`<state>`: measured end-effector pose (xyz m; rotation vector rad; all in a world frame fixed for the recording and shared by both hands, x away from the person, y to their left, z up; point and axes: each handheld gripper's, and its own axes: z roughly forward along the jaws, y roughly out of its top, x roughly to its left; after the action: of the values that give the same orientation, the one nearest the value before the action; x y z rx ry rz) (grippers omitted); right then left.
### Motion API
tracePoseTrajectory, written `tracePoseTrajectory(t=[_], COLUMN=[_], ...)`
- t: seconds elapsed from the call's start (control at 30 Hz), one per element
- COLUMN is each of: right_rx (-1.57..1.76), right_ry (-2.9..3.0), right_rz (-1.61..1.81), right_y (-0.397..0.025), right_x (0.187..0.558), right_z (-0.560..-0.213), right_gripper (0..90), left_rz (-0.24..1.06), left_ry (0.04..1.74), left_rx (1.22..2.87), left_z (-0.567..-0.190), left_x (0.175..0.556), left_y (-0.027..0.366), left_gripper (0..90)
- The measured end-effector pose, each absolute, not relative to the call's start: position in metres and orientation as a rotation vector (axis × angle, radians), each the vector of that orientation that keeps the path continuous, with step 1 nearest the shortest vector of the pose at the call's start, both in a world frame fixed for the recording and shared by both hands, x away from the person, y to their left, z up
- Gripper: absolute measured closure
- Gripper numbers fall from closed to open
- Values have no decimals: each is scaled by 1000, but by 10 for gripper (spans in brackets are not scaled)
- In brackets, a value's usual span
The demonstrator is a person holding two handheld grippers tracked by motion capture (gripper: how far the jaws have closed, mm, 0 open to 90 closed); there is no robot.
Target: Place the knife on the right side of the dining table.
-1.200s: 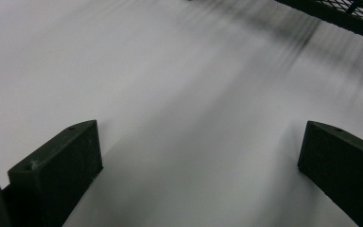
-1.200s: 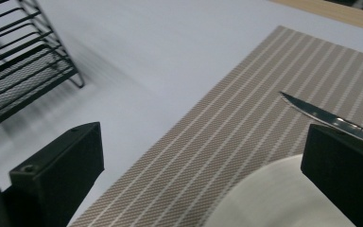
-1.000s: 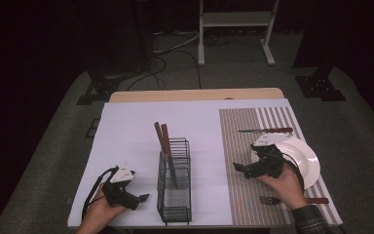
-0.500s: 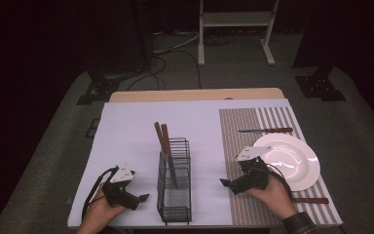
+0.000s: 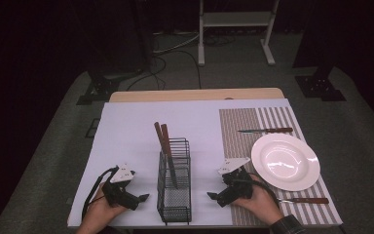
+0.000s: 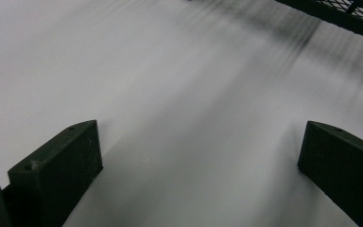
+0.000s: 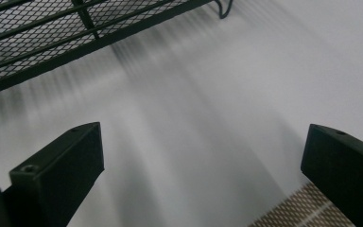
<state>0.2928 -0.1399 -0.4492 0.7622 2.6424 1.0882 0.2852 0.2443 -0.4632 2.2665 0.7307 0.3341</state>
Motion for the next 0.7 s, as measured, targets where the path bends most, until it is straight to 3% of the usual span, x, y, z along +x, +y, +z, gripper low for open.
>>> tracePoseTrajectory(t=[0.7], right_rx=[688], right_ry=[2661], right_rz=[1087], right_y=[-117], right_x=[282], right_z=[-466], right_gripper=[0], left_rz=[334], left_ry=[731], left_rx=[2266], left_z=[-463], left_x=[285], left_y=[244], left_gripper=[0])
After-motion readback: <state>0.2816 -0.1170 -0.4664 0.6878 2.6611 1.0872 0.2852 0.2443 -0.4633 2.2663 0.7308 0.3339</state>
